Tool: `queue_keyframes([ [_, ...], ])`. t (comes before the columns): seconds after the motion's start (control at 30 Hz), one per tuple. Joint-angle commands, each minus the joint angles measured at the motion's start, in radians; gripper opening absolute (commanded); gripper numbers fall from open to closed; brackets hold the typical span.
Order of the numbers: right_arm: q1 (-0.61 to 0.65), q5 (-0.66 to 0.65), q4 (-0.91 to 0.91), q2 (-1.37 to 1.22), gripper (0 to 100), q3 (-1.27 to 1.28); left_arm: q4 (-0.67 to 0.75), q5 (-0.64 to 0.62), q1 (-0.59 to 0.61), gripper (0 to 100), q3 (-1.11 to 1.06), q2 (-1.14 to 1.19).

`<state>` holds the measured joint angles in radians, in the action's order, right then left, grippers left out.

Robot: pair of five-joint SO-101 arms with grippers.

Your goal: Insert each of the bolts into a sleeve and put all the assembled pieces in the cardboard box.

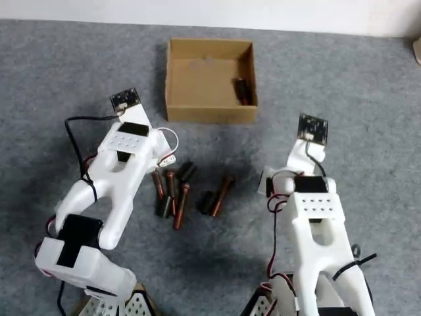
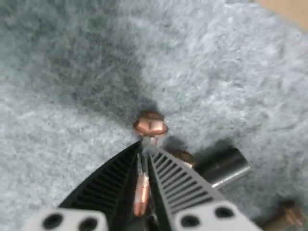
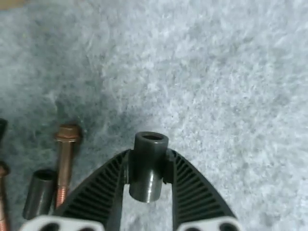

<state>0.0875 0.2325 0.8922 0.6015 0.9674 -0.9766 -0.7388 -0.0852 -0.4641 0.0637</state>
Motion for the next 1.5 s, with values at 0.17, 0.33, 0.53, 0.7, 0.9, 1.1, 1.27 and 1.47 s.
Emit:
queue_keyframes([
  [0.17,0.019,-0.006,-0.059,0.036,0.5,0.007,-0.058,0.052,-0.061,18,0.045,-0.007],
  [0.33,0.064,-0.006,-0.058,0.036,0.5,0.01,-0.094,0.063,-0.081,18,0.038,0.002],
  [0.53,0.064,-0.006,-0.056,0.036,0.5,0.012,-0.094,0.189,0.018,18,0.012,0.002],
  [0.7,0.064,-0.006,-0.058,0.036,0.5,0.012,-0.094,0.273,0.079,18,0.013,-0.015],
  [0.9,0.064,-0.006,-0.113,0.036,0.5,0.085,-0.092,0.285,0.088,18,-0.031,-0.016],
  [1.1,0.064,-0.006,-0.137,0.036,0.5,0.101,-0.098,0.285,0.087,18,-0.03,-0.031],
  [1.27,0.064,-0.006,-0.137,0.036,0.5,0.104,-0.126,0.285,0.084,18,-0.013,-0.107],
  [1.47,0.064,-0.006,-0.137,0.036,0.5,0.107,-0.149,0.29,0.084,18,-0.018,-0.245],
])
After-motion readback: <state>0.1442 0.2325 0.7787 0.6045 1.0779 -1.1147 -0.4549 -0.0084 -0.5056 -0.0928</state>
